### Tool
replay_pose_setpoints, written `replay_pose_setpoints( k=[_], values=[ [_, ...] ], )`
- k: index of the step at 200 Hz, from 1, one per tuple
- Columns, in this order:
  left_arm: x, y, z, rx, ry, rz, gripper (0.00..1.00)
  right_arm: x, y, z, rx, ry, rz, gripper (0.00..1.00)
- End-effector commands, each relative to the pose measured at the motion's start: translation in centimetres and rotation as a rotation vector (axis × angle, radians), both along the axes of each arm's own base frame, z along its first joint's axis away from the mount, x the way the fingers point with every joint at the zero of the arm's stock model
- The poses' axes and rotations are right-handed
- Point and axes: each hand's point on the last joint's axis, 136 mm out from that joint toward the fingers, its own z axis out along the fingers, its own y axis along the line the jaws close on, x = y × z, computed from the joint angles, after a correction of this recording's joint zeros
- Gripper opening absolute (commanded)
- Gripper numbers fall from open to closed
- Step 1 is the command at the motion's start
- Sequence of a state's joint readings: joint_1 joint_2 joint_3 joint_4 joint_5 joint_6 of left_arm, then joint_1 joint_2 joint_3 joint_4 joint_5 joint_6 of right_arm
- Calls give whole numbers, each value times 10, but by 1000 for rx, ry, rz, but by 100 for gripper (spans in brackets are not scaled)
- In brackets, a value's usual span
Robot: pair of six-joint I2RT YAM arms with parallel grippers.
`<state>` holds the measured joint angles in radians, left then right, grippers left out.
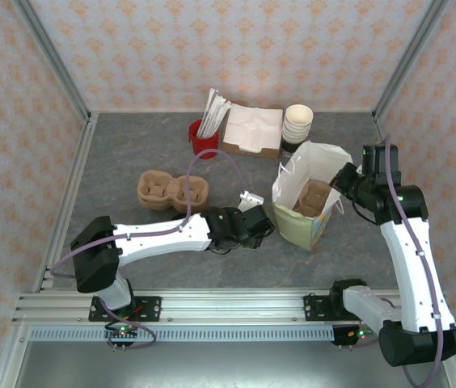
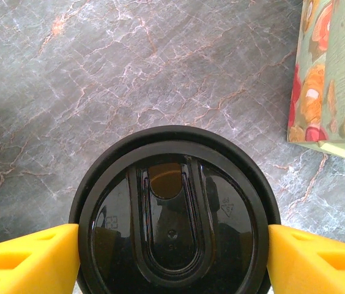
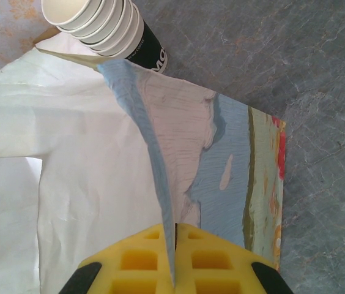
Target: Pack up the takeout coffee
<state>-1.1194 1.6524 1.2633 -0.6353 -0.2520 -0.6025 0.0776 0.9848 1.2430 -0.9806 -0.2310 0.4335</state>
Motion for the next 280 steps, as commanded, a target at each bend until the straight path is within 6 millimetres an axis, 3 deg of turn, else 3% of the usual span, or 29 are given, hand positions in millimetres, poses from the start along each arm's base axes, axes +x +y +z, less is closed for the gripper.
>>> replay_pose_setpoints(
  k=[1,122,179,221,280],
  values=[
    [4,-1,4,21,-21,17,78,4,-6,5,-34,-20,-9,0],
    [0,-3,-11,42,26,21,77,14,-5,6,-51,-11,4,0],
    [4,1,-1,18,-11,29,70,11,-4,6,-42,-13,7,0],
    [9,8,25,12,-71,40,70,8,-3,7,-38,-19,10,0],
    [11,39,108,-29,-204,76,68,13,10,13,124,-72,-38,0]
  ],
)
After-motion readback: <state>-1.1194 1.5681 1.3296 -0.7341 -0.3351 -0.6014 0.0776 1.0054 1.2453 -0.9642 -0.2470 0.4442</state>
